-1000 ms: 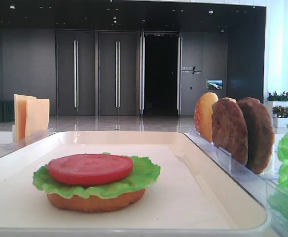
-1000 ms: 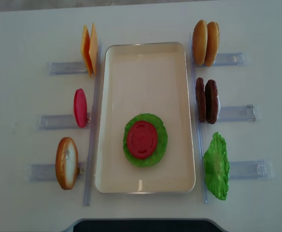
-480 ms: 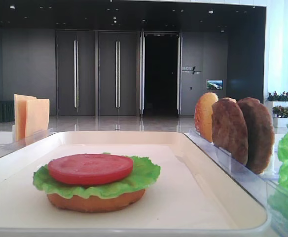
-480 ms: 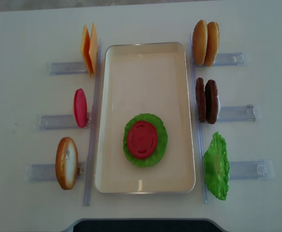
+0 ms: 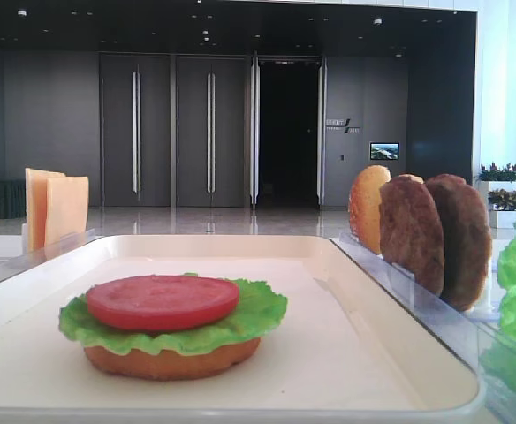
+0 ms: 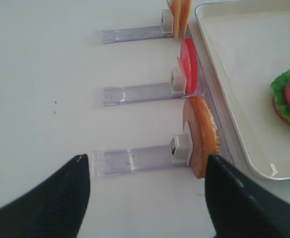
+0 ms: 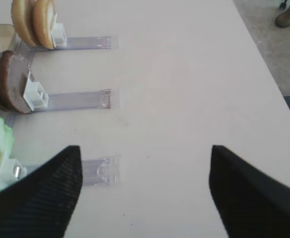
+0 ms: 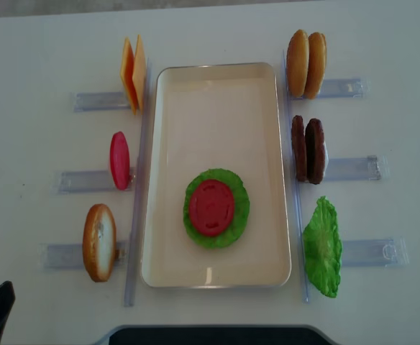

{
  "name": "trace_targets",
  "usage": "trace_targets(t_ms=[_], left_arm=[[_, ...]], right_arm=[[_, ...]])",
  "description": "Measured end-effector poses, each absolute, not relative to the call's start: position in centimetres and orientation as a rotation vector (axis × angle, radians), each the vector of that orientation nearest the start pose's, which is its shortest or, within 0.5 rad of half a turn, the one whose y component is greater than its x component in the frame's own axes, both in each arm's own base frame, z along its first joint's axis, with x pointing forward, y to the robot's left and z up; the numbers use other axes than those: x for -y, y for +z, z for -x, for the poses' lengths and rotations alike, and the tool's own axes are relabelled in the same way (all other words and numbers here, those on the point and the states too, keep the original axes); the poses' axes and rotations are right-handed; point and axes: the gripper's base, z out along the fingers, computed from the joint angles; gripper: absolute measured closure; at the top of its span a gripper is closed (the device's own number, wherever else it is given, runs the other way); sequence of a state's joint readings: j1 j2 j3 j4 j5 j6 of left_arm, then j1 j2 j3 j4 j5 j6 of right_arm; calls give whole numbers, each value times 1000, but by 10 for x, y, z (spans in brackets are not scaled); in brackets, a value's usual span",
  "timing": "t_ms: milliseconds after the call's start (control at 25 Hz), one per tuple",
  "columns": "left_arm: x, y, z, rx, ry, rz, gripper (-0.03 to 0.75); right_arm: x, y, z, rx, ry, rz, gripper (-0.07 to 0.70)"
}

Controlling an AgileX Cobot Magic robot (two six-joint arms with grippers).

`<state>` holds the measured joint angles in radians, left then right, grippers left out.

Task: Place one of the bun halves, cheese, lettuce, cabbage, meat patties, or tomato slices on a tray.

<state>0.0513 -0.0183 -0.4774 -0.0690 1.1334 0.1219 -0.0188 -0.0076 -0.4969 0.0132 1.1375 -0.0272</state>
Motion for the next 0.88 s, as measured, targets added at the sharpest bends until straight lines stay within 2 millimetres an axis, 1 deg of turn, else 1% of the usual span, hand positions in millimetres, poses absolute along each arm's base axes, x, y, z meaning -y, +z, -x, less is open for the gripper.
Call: trace_targets(t_ms=[480,880], left_arm=[[6,266,7,-2102,20,-80,277],[6,266,7,-2102,20,-80,388]], right_arm=[[-1,270,9,-2117,-11,10,97],[-1,270,9,-2117,-11,10,97]])
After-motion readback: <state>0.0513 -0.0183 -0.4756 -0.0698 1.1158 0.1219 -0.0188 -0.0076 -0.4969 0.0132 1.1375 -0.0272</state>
